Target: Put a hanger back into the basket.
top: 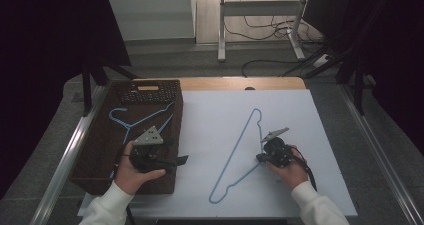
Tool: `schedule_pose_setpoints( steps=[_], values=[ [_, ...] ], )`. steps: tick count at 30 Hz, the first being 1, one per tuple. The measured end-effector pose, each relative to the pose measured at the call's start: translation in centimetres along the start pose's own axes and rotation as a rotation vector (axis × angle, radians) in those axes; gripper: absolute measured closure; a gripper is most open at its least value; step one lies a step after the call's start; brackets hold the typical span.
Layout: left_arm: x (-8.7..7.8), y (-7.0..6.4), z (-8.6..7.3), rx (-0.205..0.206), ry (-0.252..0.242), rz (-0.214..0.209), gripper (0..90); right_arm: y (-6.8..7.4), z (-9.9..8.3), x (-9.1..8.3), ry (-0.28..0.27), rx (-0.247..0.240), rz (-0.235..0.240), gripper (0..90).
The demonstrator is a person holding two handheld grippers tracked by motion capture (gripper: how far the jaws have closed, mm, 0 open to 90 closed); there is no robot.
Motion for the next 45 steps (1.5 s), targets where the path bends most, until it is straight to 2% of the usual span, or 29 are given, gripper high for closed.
schedule_pose_setpoints(
  steps=[9, 11, 13, 16, 20, 22, 25, 30, 37, 42, 43, 45],
  values=[
    [0.3, -0.1, 0.0, 0.006, 0.01, -0.002, 23.6, 0.1, -0.3, -0.2, 0.001, 0.009, 0.006, 89.7],
    [0.3, 0.0, 0.0, 0.005, 0.009, -0.001, 23.6, 0.4, 0.0, -0.2, -0.01, 0.011, 0.02, 89.8],
    [0.3, 0.0, 0.0, 0.005, 0.008, 0.0, 23.6, 1.2, 0.6, -0.1, -0.029, -0.001, 0.043, 89.7],
    [0.3, 0.0, 0.0, 0.005, 0.008, 0.0, 23.6, 3.2, 1.7, 0.1, -0.043, -0.05, 0.09, 89.8],
    [0.2, 0.0, 0.0, 0.005, 0.006, -0.002, 23.6, 5.8, 2.5, 0.9, -0.021, -0.109, 0.142, 89.8],
    [0.1, 0.1, 0.0, 0.003, 0.003, -0.001, 23.6, 6.6, 2.5, 1.2, -0.005, -0.122, 0.155, 89.8],
    [0.1, 0.1, 0.0, 0.001, 0.0, -0.002, 23.7, 7.0, 2.2, 0.8, -0.004, -0.122, 0.156, 89.8],
    [0.0, 0.2, 0.0, 0.0, 0.0, 0.0, 23.7, 6.5, 0.6, -0.1, 0.002, -0.103, 0.171, 89.8],
    [0.0, 0.1, 0.1, -0.001, -0.002, 0.002, 23.7, 3.9, -2.5, -1.9, 0.012, -0.039, 0.162, 89.9],
    [0.0, -0.1, 0.1, -0.001, -0.006, -0.001, 23.7, 2.7, -2.9, -2.3, 0.035, -0.019, 0.112, 89.9],
    [-0.1, -0.1, 0.2, 0.0, -0.006, -0.001, 23.7, 2.5, -2.7, -2.3, 0.032, -0.013, 0.098, 89.9],
    [-0.1, 0.0, 0.2, 0.002, -0.006, -0.001, 23.7, 2.6, -2.2, -2.3, -0.003, 0.009, 0.114, 89.9]
  ],
)
Point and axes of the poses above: each handheld gripper's, and its own axes: x roughly forward along the jaws, z roughly out of its top, y roughly to its left, the point moved 2 cm from there along x, roughly forward along the jaws, and after that the axes turned 15 degrees about -x, right-handed, at the moved point
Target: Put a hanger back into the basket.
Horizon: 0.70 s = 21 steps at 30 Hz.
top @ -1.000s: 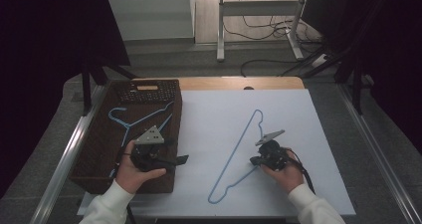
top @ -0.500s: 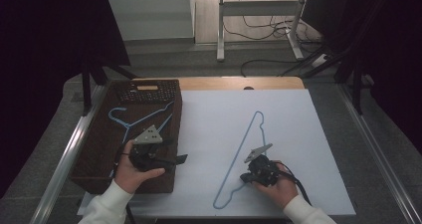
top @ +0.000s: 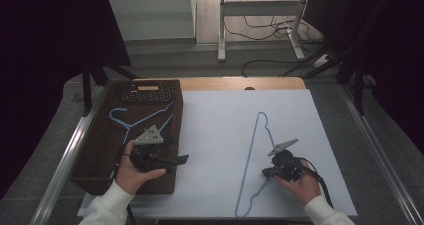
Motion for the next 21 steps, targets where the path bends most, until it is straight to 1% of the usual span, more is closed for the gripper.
schedule_pose_setpoints(
  steps=[1, 2, 4, 6, 7, 10, 12, 13, 16, 17, 18, 21],
  values=[
    [0.0, 0.0, 0.0, 0.0, 0.0, 0.001, 23.7, 0.6, 0.5, 0.0, -0.017, -0.015, 0.02, 89.9],
    [0.0, 0.1, 0.0, -0.002, 0.0, 0.001, 23.7, 1.1, 0.9, 0.1, -0.023, -0.029, 0.035, 89.9],
    [0.0, 0.2, -0.1, -0.005, 0.002, 0.002, 23.7, 2.8, 1.6, 0.4, -0.03, -0.064, 0.075, 89.9],
    [0.1, 0.2, -0.1, -0.005, 0.001, 0.002, 23.7, 4.3, 2.1, 0.8, -0.032, -0.103, 0.096, 89.9],
    [0.1, 0.2, -0.1, -0.005, 0.002, 0.003, 23.7, 5.0, 2.4, 1.0, -0.031, -0.112, 0.108, 89.9],
    [0.0, 0.1, -0.1, -0.002, 0.001, 0.004, 23.7, 6.6, 3.4, 1.7, -0.039, -0.152, 0.127, 89.9],
    [0.0, 0.1, -0.1, 0.001, 0.001, 0.002, 23.7, 7.7, 4.0, 2.1, -0.025, -0.176, 0.145, 89.9],
    [0.0, 0.1, -0.1, 0.001, 0.001, 0.002, 23.7, 8.1, 4.1, 2.5, -0.014, -0.196, 0.153, 89.8],
    [0.0, 0.2, -0.1, -0.003, 0.002, 0.002, 23.7, 8.9, 3.9, 3.2, 0.044, -0.227, 0.153, 89.9],
    [0.0, 0.2, -0.1, -0.004, 0.001, 0.004, 23.7, 8.9, 3.6, 3.3, 0.054, -0.23, 0.148, 89.9],
    [0.0, 0.3, -0.1, -0.004, 0.001, 0.004, 23.7, 8.8, 3.5, 3.2, 0.056, -0.226, 0.152, 89.9],
    [-0.1, 0.3, -0.1, -0.005, -0.002, 0.005, 23.7, 8.5, 2.8, 2.6, 0.082, -0.239, 0.136, 89.9]
  ],
)
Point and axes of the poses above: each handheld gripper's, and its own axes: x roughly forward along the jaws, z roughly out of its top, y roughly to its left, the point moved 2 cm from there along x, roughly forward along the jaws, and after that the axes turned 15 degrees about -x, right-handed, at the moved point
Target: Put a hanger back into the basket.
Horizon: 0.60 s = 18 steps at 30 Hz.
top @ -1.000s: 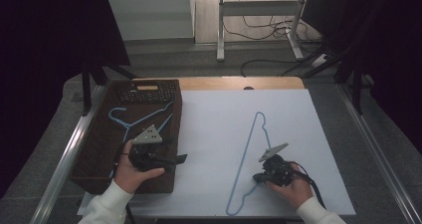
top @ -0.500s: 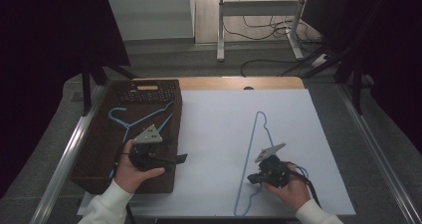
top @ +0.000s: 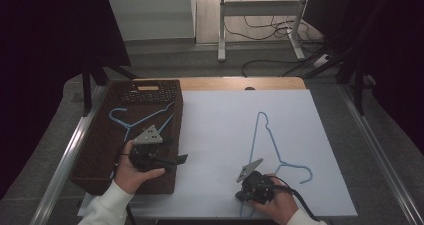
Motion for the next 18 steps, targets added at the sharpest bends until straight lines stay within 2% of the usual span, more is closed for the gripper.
schedule_pose_setpoints(
  steps=[3, 13, 15, 18],
  values=[
    [0.0, 0.0, 0.0, -0.003, -0.002, 0.001, 23.7, -0.4, -1.4, -0.9, 0.013, 0.026, -0.018, 89.9],
    [0.2, 0.0, 0.0, 0.0, 0.006, 0.004, 23.6, -3.0, -7.8, -4.7, 0.039, 0.13, -0.094, 90.0],
    [0.3, 0.0, 0.0, 0.002, 0.007, 0.004, 23.6, -3.5, -8.5, -5.1, 0.033, 0.153, -0.099, 90.0],
    [0.3, 0.0, 0.1, 0.001, 0.006, 0.003, 23.6, -4.1, -8.6, -5.2, 0.018, 0.162, -0.103, 89.9]
  ],
)
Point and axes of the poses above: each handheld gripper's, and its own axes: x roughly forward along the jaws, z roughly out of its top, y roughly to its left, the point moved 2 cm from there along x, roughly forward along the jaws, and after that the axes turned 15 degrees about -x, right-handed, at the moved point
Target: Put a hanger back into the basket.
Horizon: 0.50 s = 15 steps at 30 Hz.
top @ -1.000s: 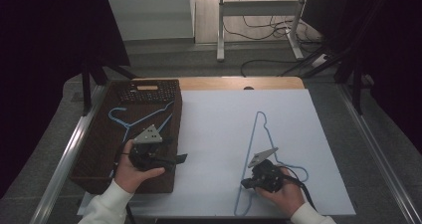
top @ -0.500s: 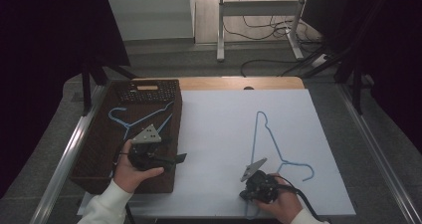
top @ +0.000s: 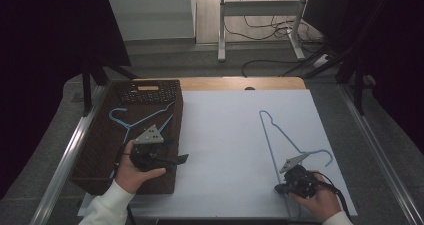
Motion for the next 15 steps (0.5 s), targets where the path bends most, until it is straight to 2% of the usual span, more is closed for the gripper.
schedule_pose_setpoints(
  steps=[2, 4, 6, 10, 13, 15],
  values=[
    [0.0, 0.1, 0.0, -0.001, 0.0, 0.0, 23.6, -0.8, 0.6, -0.2, -0.033, 0.024, -0.033, 89.9],
    [0.0, 0.1, 0.0, -0.002, 0.001, 0.0, 23.6, -2.1, 1.4, -0.4, -0.062, 0.055, -0.087, 89.9],
    [0.1, 0.1, 0.1, -0.001, 0.001, -0.002, 23.6, -3.8, 2.2, -0.5, -0.088, 0.103, -0.129, 89.9],
    [0.1, 0.2, 0.1, -0.002, 0.001, -0.004, 23.6, -7.4, 3.5, 0.3, -0.095, 0.205, -0.201, 89.9],
    [0.0, 0.3, 0.1, -0.003, -0.002, -0.004, 23.7, -9.9, 4.3, 1.2, -0.092, 0.279, -0.234, 89.9],
    [-0.1, 0.3, 0.1, -0.004, -0.004, -0.002, 23.7, -11.2, 4.8, 2.0, -0.09, 0.303, -0.231, 89.9]
  ],
)
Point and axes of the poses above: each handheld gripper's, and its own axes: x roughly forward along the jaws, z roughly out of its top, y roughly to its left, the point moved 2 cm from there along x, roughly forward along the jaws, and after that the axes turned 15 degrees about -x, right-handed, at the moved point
